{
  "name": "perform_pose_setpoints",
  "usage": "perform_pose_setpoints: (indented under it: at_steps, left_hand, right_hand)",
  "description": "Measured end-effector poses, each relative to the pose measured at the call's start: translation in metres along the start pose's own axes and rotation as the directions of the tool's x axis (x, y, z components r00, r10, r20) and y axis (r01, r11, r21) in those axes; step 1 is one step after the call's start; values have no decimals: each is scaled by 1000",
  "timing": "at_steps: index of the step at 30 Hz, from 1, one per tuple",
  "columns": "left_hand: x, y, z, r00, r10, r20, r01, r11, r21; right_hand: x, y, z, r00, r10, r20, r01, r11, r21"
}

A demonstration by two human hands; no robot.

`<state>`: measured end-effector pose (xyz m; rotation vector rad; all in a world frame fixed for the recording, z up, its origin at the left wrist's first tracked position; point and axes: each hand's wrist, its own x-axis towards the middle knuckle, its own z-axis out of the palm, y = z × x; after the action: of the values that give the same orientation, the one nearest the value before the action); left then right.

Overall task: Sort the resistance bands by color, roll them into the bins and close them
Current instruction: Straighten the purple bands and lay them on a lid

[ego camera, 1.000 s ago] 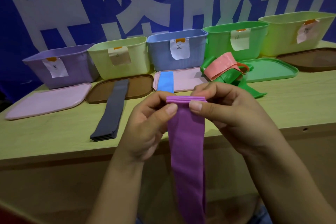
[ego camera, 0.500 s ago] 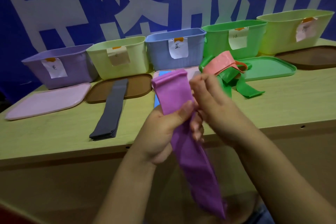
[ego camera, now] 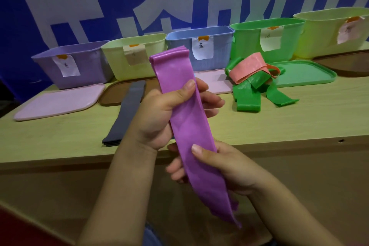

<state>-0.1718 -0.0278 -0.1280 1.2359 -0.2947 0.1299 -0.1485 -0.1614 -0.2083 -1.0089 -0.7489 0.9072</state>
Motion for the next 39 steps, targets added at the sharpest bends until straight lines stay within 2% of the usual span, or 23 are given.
perform_pose_setpoints:
  at_steps: [3,5,10,14,17,21,24,28,32,36,39]
  left_hand:
    - [2,2,3,998,-46,45,48,997,-60]
    - [6,4,2,996,-82,25,83,993,-81]
    - [13,4,2,991,-136,5,136,986,-97]
    - [15,7,-1,992,-126,5,126,986,-113]
    - [18,13,-6,995,-96,-8,95,989,-114]
    - [23,18,-10,995,-97,-11,95,991,-94]
    - [25,16,-9,989,-148,6,148,986,-78]
    - [27,13,-12,985,-175,9,175,981,-88]
    - [29,16,-18,986,-165,8,165,983,-83]
    - [32,20,-22,988,-154,24,156,985,-77]
    - [32,19,-21,986,-161,47,164,985,-56]
  right_hand:
    - [2,3,5,999,23,-37,-18,992,125]
    - [6,9,7,996,7,-89,10,982,191]
    - [17,18,13,980,-99,-173,123,983,136]
    - [12,19,5,994,-1,-106,7,998,62]
    - [5,24,0,992,83,-93,-96,985,-141]
    - [1,29,0,991,131,-28,-132,990,-42]
    - [3,36,-3,992,116,-48,-118,992,-42]
    - [5,45,-6,991,132,-34,-129,989,71]
    - [4,42,-11,990,142,21,-142,989,31]
    - [5,42,-14,986,163,-24,-163,987,17]
    - [8,44,-13,981,159,-114,-174,976,-133]
